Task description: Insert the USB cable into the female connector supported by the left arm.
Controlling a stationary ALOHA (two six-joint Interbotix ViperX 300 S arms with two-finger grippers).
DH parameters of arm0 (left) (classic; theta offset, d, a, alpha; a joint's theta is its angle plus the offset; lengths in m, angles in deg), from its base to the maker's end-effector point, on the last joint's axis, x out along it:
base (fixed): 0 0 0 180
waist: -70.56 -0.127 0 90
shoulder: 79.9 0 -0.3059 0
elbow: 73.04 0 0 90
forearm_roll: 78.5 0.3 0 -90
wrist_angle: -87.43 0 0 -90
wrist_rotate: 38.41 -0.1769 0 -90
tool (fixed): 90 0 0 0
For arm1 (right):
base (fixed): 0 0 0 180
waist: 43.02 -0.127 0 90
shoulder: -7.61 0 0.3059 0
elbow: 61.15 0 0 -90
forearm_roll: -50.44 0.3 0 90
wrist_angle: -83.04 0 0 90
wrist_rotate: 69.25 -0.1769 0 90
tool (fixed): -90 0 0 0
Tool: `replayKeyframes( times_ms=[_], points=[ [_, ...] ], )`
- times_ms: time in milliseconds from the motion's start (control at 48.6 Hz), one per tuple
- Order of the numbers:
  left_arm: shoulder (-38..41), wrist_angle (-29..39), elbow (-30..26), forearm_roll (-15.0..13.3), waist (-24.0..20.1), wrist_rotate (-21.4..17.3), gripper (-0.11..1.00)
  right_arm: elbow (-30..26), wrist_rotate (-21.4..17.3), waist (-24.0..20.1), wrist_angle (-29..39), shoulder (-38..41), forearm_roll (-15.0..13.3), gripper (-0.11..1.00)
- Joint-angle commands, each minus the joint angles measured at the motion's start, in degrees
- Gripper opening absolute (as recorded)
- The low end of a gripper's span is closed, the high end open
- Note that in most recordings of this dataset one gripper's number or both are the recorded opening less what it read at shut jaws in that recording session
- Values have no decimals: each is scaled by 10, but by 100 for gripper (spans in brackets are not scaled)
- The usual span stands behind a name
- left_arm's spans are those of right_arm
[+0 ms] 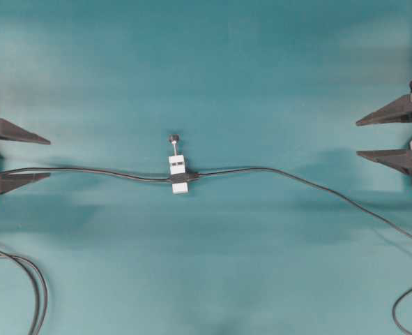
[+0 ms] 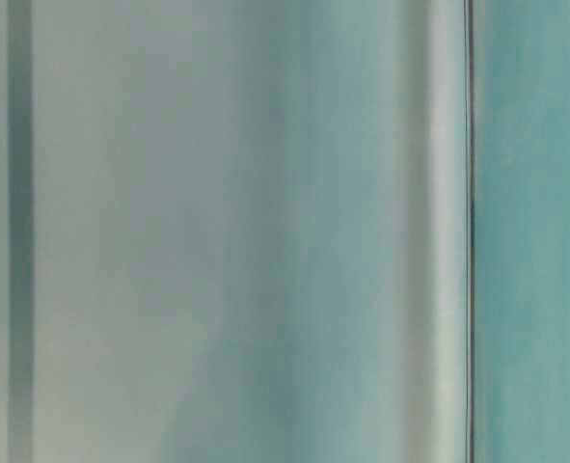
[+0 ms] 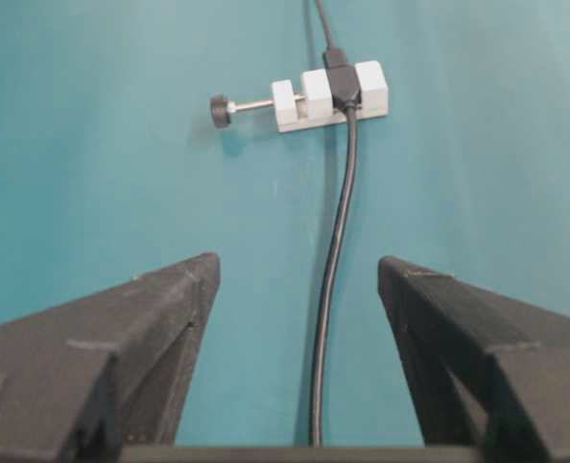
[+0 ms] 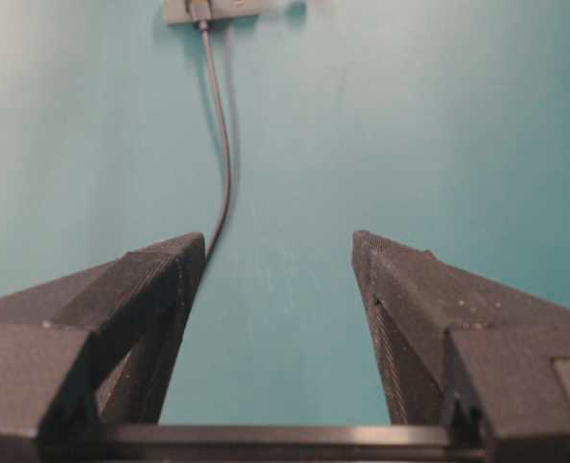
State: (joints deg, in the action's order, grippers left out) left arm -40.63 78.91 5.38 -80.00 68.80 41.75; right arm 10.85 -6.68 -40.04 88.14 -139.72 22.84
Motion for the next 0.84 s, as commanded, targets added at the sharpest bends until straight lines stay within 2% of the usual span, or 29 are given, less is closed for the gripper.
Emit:
replayKeyframes(
  times_ms=[0,823],
  points=[
    [4,-5,-8,2,-1,-7,77,-7,0,-2,-6,4,-2,69],
    [4,-4,-7,2,-1,-7,77,-4,0,-2,-11,4,-2,69]
  ],
)
